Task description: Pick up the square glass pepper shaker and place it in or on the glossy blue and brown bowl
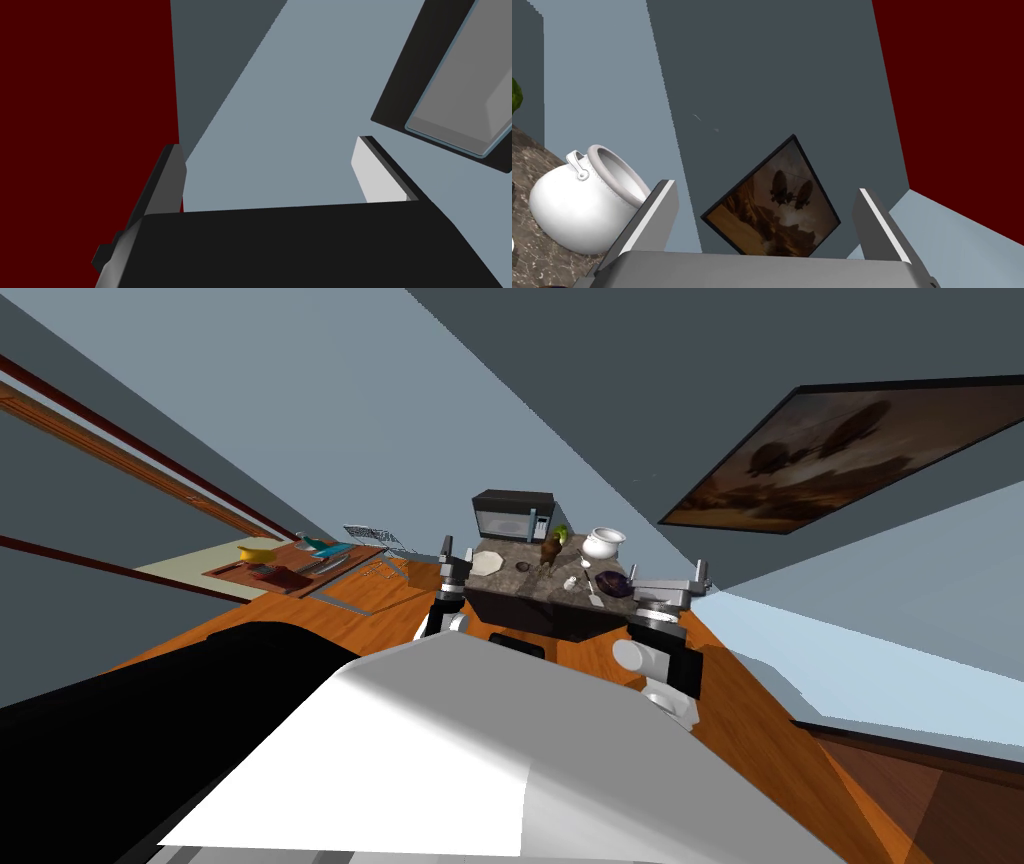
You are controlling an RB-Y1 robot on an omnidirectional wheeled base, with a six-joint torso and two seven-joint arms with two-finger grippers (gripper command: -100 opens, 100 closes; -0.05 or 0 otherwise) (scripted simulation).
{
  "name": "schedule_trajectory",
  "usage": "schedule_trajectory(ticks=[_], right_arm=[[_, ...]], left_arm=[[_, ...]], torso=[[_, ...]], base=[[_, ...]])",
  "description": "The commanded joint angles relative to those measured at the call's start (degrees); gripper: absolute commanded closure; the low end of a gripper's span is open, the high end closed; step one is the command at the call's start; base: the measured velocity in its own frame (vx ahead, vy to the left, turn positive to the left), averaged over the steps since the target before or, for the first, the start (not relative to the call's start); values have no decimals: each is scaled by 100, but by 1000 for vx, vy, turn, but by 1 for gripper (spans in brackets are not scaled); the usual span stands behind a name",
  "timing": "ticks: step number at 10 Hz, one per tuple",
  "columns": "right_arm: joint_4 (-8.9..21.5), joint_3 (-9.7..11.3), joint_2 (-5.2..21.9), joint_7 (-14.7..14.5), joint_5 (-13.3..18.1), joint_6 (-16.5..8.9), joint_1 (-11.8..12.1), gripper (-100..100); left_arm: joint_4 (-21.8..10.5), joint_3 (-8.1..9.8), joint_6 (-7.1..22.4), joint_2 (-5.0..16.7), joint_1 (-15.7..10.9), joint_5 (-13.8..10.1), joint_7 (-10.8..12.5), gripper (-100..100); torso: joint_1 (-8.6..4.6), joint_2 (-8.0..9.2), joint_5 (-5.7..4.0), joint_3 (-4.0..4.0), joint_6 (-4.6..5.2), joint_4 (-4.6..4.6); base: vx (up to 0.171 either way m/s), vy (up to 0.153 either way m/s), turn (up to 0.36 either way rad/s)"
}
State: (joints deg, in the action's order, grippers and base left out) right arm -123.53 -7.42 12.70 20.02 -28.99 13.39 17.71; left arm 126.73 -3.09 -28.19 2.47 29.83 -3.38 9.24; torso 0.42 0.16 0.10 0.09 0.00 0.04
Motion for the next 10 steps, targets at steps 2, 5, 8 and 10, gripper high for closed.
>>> schedule_trajectory(ticks=[2, 5, 8, 10], right_arm=[[240, -45, 74, 441, -439, -274, -134, -100], [451, -42, 101, 813, -757, -494, -210, -100], [687, -8, 113, 1191, -1063, -722, -262, -100], [943, 52, 106, 1551, -1353, -953, -292, -100]], left_arm=[[0, 0, 0, 0, 0, 0, 0, 0], [0, 1, 0, 1, 1, 0, 0, 0], [0, 1, 0, 1, 1, 0, 0, 0], [0, 1, 0, 1, 1, 0, 0, 0]], torso=[[-2, -2, -1, -1, 0, -1], [-22, -21, -4, -12, 0, -4], [-27, -29, -6, -17, -1, -7], [-34, -29, -8, -17, 0, -6]], base=[[-34, 102, -17], [5, 54, -2], [17, 36, 12], [29, 18, 28]])
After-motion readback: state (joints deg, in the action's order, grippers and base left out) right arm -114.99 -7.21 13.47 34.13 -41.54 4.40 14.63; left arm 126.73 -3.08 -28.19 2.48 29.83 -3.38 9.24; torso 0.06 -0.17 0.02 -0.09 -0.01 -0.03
